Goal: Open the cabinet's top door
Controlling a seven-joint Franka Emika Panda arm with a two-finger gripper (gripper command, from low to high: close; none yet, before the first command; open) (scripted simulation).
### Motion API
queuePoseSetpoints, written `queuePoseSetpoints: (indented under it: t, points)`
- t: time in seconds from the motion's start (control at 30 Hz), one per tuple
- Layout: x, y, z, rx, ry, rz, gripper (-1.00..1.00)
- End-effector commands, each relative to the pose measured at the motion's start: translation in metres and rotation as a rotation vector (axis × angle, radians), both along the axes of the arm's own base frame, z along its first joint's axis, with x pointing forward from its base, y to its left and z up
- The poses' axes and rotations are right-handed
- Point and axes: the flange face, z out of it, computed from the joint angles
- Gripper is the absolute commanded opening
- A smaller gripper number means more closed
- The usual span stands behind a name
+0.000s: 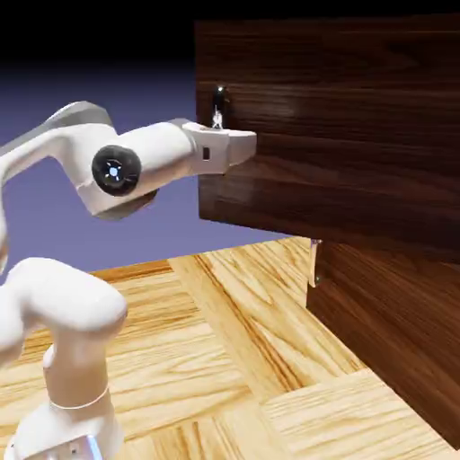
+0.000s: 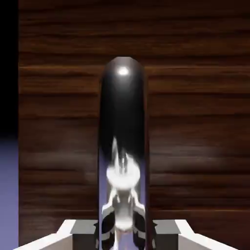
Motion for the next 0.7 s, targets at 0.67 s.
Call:
queuePoseSetpoints:
  t: [0.67]
  points:
    - [-0.062, -0.187, 0.0, 0.0, -0.001, 0.38, -1.0]
